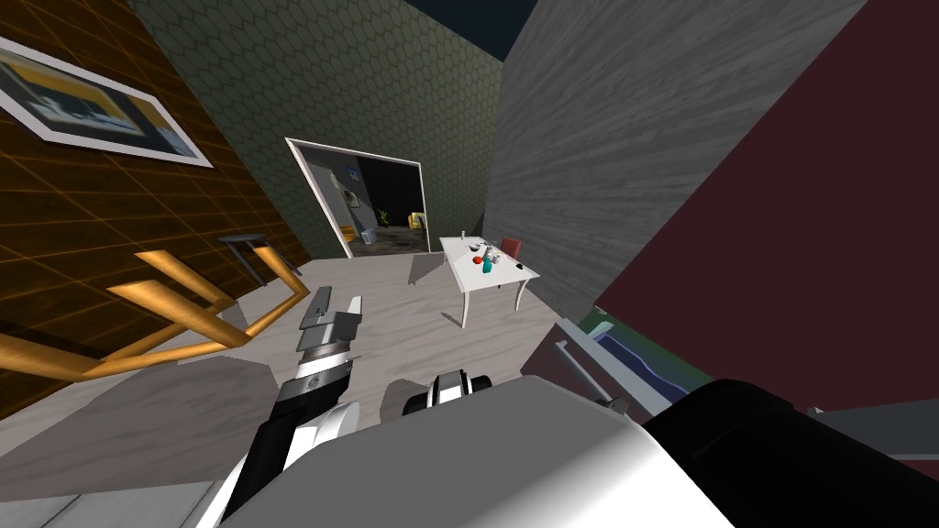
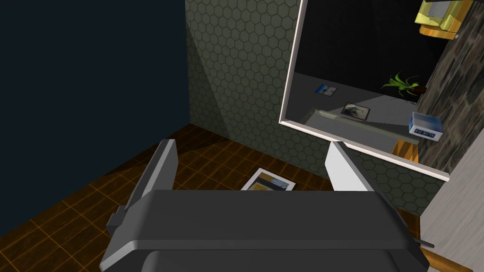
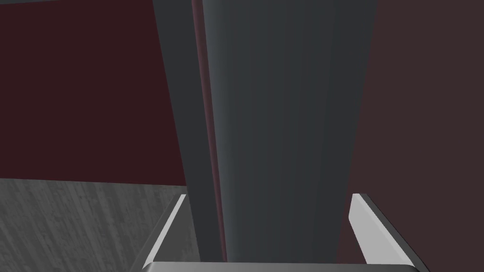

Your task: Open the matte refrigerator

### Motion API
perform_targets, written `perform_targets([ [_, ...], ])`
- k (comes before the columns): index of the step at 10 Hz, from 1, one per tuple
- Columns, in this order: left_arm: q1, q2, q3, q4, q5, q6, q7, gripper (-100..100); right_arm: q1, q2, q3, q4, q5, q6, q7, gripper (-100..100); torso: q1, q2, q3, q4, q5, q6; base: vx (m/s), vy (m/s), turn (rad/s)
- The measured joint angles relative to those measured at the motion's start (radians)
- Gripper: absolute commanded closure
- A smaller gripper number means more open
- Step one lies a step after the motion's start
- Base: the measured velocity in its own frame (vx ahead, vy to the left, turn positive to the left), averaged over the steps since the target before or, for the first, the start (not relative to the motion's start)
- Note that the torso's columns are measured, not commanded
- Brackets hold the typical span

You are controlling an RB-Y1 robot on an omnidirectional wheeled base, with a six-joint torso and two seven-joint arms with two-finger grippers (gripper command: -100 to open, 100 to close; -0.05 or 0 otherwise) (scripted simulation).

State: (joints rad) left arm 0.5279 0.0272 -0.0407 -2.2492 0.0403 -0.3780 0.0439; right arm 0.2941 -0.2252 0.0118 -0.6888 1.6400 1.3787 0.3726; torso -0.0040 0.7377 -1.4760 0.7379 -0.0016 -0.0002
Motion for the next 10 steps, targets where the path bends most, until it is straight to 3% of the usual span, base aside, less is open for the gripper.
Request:
perform_targets([
  [2,0.0,0.0,0.0,0.0,0.0,0.0,0.0,0,0.008,-0.057,-0.014,-0.018,-0.03,-0.054,0.012,-100,0.004,0.001,0.0,0.0,0.003,0.001,-0.01,0.131,-0.004],
  [4,0.0,0.0,0.0,0.0,0.0,0.0,0.0,0,-0.009,-0.114,-0.028,0.004,-0.057,-0.103,0.008,-100,0.007,0.0,-0.001,0.0,0.003,0.0,-0.011,0.151,-0.002],
  [5,0.0,0.0,0.0,0.0,0.0,0.0,0.0,0,0.006,-0.138,-0.035,-0.027,-0.073,-0.131,0.023,-100,0.01,0.001,-0.002,0.001,0.007,0.0,-0.015,0.139,-0.005],
  [6,0.0,0.0,0.0,0.0,0.0,0.0,0.0,0,-0.011,-0.167,-0.038,0.001,-0.085,-0.159,0.017,-100,0.012,0.001,-0.002,0.001,0.01,0.0,-0.016,0.088,-0.004],
  [8,0.0,0.0,0.0,0.0,0.0,0.0,0.0,0,0.004,-0.179,-0.044,-0.034,-0.097,-0.18,0.036,-100,0.012,0.001,-0.003,0.001,0.013,0.0,-0.005,0.033,0.0],
  [9,0.0,0.0,0.0,0.0,0.0,0.0,0.0,0,-0.005,-0.192,-0.044,-0.021,-0.102,-0.189,0.034,-100,0.015,0.001,-0.004,0.001,0.014,0.0,-0.003,0.05,0.001],
  [10,0.0,0.0,0.0,0.0,0.0,0.0,0.0,0,0.002,-0.205,-0.049,-0.035,-0.11,-0.203,0.04,-100,0.018,0.001,-0.004,0.001,0.015,0.0,-0.006,0.078,-0.01],
])
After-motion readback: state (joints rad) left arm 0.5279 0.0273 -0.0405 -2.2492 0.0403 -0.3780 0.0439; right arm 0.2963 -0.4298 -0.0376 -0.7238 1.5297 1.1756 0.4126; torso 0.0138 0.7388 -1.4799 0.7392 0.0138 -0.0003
